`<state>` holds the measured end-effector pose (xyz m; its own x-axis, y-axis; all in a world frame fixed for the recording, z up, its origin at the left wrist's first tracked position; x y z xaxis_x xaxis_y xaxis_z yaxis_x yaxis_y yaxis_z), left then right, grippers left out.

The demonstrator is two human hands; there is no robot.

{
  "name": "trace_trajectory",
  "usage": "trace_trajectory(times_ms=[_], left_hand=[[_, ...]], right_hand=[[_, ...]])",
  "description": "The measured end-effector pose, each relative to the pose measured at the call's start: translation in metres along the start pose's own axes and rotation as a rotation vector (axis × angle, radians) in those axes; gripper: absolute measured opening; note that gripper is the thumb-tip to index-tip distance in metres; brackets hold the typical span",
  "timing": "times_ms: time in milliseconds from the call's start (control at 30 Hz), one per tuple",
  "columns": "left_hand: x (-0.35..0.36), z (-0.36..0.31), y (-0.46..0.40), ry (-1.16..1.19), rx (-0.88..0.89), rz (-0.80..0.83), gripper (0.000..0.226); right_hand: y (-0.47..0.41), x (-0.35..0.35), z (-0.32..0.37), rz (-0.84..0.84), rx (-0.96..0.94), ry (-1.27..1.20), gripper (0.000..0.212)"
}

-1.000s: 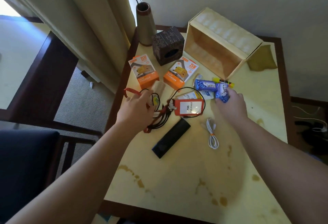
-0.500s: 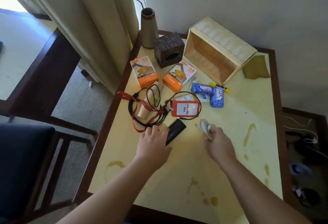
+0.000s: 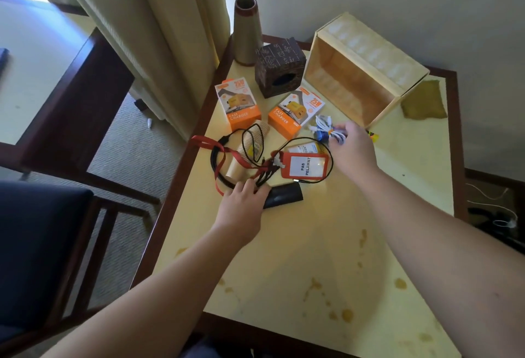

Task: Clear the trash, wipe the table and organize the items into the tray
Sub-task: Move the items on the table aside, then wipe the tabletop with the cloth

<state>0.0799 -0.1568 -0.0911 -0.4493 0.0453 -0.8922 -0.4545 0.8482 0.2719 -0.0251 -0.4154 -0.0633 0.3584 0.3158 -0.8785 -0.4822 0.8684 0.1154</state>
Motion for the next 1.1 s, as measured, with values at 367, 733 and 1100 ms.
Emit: trace_trajectory(times_ms=[367, 733, 1100], left_hand=[[-0.004, -0.003, -0.035, 0.026, 0.035, -0.06, 0.053], [0.0, -0.022, -0.01, 0.065, 0.009, -0.123, 0.047], [0.066, -0.039, 0.036, 0.141, -0.075, 0.18, 0.064]], right_hand=[[0.112, 0.016, -0.062, -0.156, -0.001, -0.082, 0.032], [0.169, 0.005, -0.113, -0.193, 0.097, -0.079, 0.03], [-0.039, -0.049, -0.162, 0.085, 0.233, 0.317, 0.062]])
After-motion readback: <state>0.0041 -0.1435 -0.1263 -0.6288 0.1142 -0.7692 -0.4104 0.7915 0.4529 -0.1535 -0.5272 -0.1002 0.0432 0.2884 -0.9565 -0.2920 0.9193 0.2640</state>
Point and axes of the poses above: each hand's wrist, its own y-axis away from the middle knuckle, its own x-axis out of the palm, z = x × y, the point moved 5 cm from there along -y, towards the middle knuckle, and after that the axes turned 10 degrees about y, right-handed, at the moved point
